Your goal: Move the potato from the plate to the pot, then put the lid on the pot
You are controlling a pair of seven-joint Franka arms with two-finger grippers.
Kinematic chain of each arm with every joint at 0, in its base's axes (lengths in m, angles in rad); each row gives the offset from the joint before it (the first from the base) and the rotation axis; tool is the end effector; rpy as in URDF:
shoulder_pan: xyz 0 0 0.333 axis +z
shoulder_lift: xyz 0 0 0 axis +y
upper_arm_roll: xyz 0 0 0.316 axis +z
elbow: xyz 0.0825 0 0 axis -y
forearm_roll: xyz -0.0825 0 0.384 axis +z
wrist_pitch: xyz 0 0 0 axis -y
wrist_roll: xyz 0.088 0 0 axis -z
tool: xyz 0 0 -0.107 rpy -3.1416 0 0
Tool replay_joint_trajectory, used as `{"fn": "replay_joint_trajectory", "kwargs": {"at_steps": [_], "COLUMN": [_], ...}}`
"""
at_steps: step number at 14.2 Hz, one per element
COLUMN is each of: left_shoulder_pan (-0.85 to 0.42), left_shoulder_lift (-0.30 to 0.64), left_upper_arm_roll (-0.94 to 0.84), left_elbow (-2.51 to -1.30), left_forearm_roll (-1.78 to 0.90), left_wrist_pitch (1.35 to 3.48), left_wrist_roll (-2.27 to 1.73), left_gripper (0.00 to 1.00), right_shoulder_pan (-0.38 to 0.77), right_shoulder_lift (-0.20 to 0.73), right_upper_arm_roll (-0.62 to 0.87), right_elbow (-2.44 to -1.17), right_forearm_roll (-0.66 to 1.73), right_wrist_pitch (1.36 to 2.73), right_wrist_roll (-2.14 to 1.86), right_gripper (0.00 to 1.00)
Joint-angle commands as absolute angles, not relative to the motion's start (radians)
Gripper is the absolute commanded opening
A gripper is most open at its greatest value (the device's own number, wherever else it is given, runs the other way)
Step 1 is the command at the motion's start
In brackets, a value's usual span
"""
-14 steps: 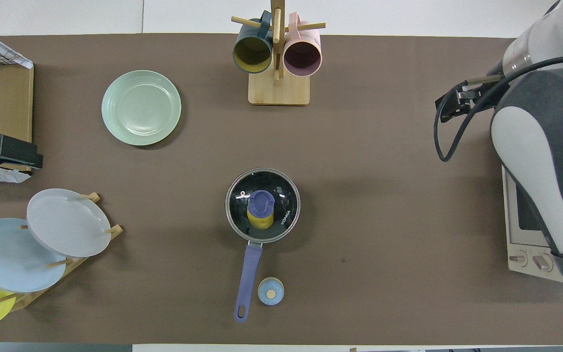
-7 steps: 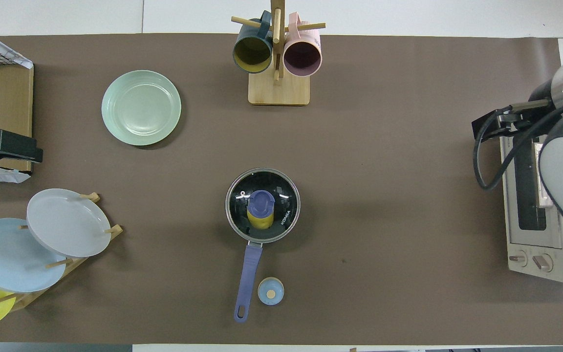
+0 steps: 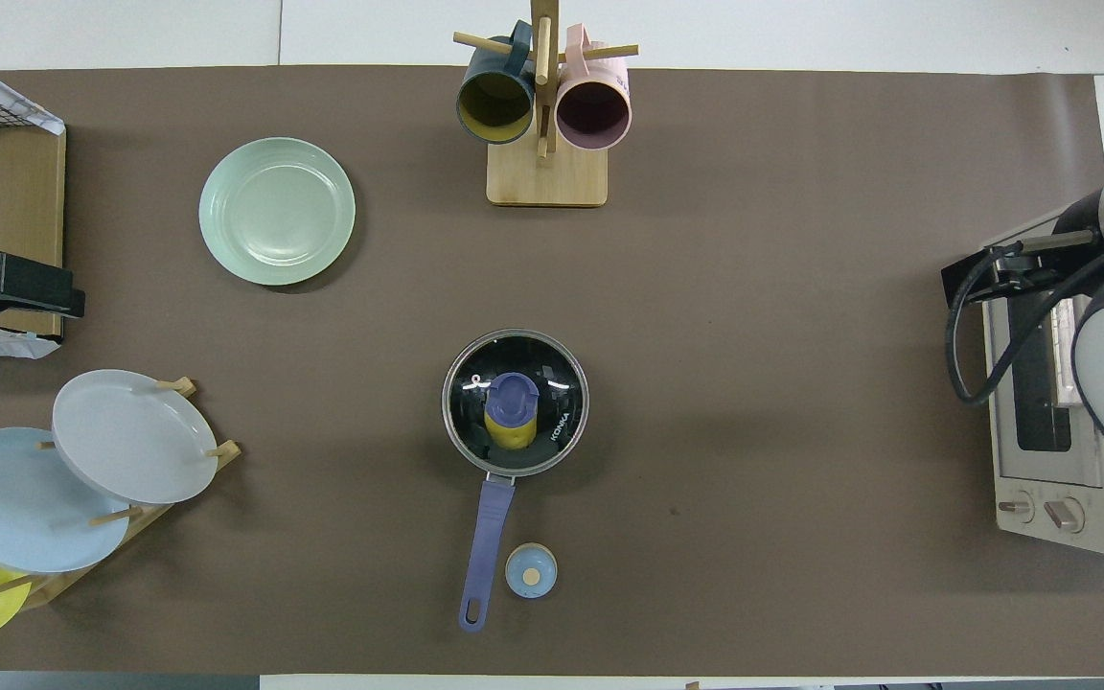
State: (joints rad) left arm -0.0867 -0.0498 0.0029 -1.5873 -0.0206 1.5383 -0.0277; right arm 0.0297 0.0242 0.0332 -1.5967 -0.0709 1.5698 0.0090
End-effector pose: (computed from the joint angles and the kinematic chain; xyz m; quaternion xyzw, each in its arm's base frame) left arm 0.5337 -0.0471 0.6410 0.9995 -0.0284 -0.0002 0.0104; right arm 0.5596 0.0274 0.5990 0.9987 0.0278 -0.0242 0.0359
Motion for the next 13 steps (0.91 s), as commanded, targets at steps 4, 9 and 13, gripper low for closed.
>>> {"fn": "replay_joint_trajectory", "kwargs": {"at_steps": [4,9,13], "left_shoulder_pan": [-0.098,-0.101,-0.101], "left_shoulder_lift": [-0.078,-0.078,-0.078], "left_upper_arm_roll": [0.009,0.008,0.008], "left_elbow": [-1.624,-1.626,-1.626], "left_forearm_roll": [-0.011,-0.011,-0.009], "left_wrist_pitch": [1.563,1.559,1.566], "left_wrist_roll": [-0.041,-0.044,-0.046], "left_gripper": [1.0,1.0,1.0], "right_shoulder_pan": [0.035,0.04,0.014], "right_shoulder_lift": [-0.032,-0.028,-0.002], "right_upper_arm_roll": [-0.026,-0.032,-0.034], "right_elbow": [-1.637,-1.635,-1.606], "right_forearm_roll": [-0.051,-0.038,-0.015], "right_wrist_pitch": [1.53,1.528,1.499], "right_wrist_roll": [-0.003,0.005,-0.002], "right_gripper": [1.0,1.0,1.0]}}
